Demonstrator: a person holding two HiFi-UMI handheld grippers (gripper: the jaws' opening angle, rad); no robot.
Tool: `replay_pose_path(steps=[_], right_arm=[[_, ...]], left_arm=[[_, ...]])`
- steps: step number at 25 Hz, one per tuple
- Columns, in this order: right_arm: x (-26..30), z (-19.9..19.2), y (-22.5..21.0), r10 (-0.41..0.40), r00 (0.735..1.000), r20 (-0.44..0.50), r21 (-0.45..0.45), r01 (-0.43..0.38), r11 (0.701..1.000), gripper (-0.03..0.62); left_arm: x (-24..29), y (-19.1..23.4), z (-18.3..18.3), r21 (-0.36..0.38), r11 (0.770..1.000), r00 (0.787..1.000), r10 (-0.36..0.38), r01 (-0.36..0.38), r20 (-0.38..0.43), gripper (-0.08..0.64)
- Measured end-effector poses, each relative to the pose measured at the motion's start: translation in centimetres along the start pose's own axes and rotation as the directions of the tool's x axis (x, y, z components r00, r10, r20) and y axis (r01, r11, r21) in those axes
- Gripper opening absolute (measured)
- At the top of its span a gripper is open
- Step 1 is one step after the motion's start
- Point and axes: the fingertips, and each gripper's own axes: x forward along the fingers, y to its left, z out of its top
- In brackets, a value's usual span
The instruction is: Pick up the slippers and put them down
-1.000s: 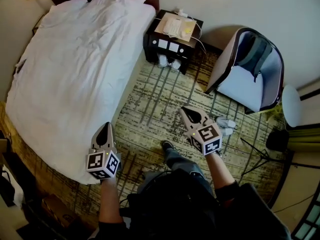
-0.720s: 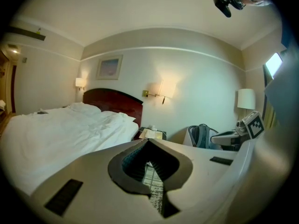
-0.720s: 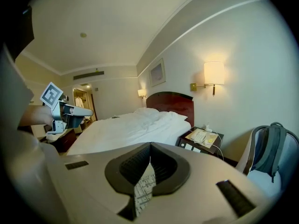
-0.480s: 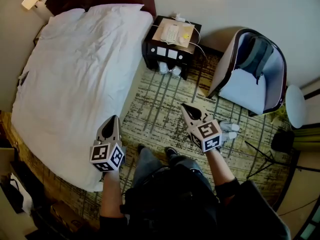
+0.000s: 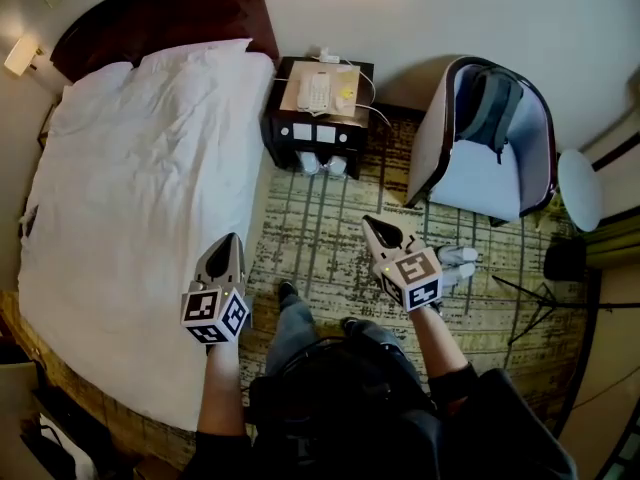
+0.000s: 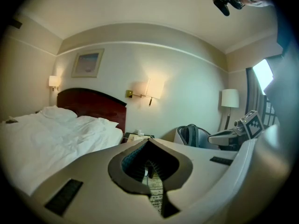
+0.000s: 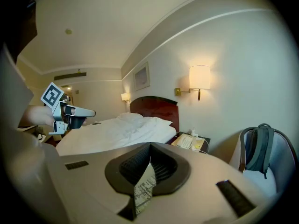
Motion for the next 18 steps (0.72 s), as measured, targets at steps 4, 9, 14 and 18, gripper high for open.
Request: replay_pose_path(steps=[4, 9, 14, 18], right_arm=[[3.6, 1.6, 0.5, -0.06, 0.998, 0.002, 0.021, 0.06, 0.998, 0.002], [8.4, 4.0, 1.7, -0.111, 0.994, 0.01, 0.047, 0.111, 0.993, 0.002], [10.9, 4.1, 1.9, -0.187, 0.982, -0.004, 0.067, 0.187, 0.98, 0.002], [12.5, 4.9, 2.3, -0.22, 0.975, -0.012, 0.083, 0.22, 0.972, 0.002]], left_arm=[[3.5, 3.2, 2.5, 0.04, 0.996, 0.997, -0.075, 0.076, -0.009, 0.0], [7.3, 7.5, 4.5, 0.068, 0.986, 0.988, -0.149, 0.151, -0.036, 0.0], [10.0, 10.0, 5.3, 0.079, 0.971, 0.974, -0.221, 0.224, -0.052, 0.0], [11.6, 11.1, 5.9, 0.093, 0.956, 0.96, -0.273, 0.278, -0.062, 0.0]])
